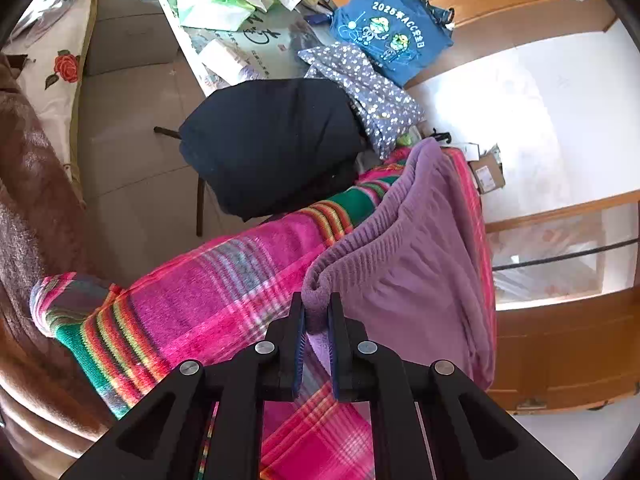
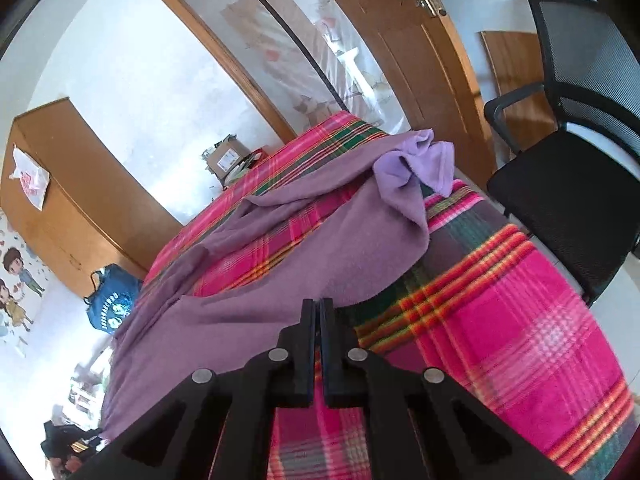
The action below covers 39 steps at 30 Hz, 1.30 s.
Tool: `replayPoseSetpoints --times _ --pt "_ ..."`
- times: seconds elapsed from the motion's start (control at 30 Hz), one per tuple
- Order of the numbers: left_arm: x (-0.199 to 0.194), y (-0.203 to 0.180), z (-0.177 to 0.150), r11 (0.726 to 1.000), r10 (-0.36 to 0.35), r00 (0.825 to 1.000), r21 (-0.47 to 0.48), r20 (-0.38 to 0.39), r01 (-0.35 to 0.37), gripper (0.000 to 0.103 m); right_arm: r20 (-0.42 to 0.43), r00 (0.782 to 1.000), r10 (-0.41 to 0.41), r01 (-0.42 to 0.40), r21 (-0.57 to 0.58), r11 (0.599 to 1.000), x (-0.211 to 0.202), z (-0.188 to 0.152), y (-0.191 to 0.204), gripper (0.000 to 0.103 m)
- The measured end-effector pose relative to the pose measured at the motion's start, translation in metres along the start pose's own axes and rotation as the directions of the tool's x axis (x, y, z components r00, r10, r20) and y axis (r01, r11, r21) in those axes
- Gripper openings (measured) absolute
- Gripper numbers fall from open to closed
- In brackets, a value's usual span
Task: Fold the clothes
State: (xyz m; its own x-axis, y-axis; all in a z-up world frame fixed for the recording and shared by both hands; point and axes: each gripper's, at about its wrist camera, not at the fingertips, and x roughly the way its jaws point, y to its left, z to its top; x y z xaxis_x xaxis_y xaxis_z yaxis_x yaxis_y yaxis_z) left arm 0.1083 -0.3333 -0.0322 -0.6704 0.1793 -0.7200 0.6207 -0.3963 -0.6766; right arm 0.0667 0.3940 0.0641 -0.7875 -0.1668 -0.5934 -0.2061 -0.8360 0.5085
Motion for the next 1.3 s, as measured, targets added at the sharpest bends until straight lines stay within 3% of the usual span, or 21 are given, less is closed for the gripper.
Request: replayPoseSetpoints --times 0.4,0.5,0.57,0.63,0.87,1.0,1.03,1.13,1.2,1.27,1.3 --pt "-0.011 0.001 -0.006 1.000 0.002 1.000 0.012 -0.011 -0.002 0.010 -0.014 1.000 0.000 0.001 0.054 0.999 -0.016 -0.013 -0.017 0.002" --pt "-0.022 0.001 -0.006 1.000 -0.013 1.000 0.011 0.008 0.013 0.010 0.004 1.000 0.010 -0.010 0.039 0.999 -0.023 -0.010 -0.011 0.002" --pt "-0.033 0.003 -0.006 1.000 0.001 0.999 0.012 0.036 -0.002 0.002 0.015 1.000 0.018 -0.019 0.026 0.999 -0.029 -0.007 -0.006 0.002" --pt "-0.043 0.006 -0.005 1.000 0.013 0.998 0.018 0.067 -0.015 0.001 0.026 0.999 0.027 -0.027 0.024 0.999 -0.034 -0.005 -0.005 0.002" --pt "-0.045 0.012 -0.012 0.999 0.030 0.998 0.041 0.049 -0.032 0.002 -0.010 1.000 0.003 -0.003 -0.007 1.000 -0.021 -0.008 -0.006 0.002" --pt "-0.043 0.005 -0.018 0.997 0.009 0.999 0.074 0.042 -0.012 0.008 -0.027 0.999 -0.047 0.045 -0.047 0.998 -0.017 -0.011 -0.005 0.003" --pt "-0.044 0.003 -0.019 0.996 0.011 0.999 0.087 0.047 -0.015 0.017 -0.028 0.996 -0.080 0.079 -0.046 0.996 -0.016 -0.011 -0.007 0.004" --pt "-0.043 -0.004 -0.021 0.993 0.009 0.999 0.116 0.048 -0.014 0.029 0.003 0.983 -0.181 0.181 -0.064 0.981 -0.022 -0.010 -0.011 0.008" --pt "-0.040 -0.006 -0.022 0.994 0.005 0.999 0.107 0.038 -0.009 0.030 0.026 0.985 -0.170 0.172 -0.105 0.980 -0.026 -0.008 -0.004 0.009" --pt "-0.033 -0.006 -0.023 0.995 0.010 1.000 0.097 0.016 -0.011 0.036 0.048 0.990 -0.135 0.142 -0.188 0.972 -0.027 -0.006 0.014 0.018" --pt "-0.029 -0.006 -0.024 0.996 0.013 1.000 0.090 0.003 -0.013 0.037 0.043 0.993 -0.105 0.112 -0.229 0.967 -0.024 -0.007 0.024 0.027"
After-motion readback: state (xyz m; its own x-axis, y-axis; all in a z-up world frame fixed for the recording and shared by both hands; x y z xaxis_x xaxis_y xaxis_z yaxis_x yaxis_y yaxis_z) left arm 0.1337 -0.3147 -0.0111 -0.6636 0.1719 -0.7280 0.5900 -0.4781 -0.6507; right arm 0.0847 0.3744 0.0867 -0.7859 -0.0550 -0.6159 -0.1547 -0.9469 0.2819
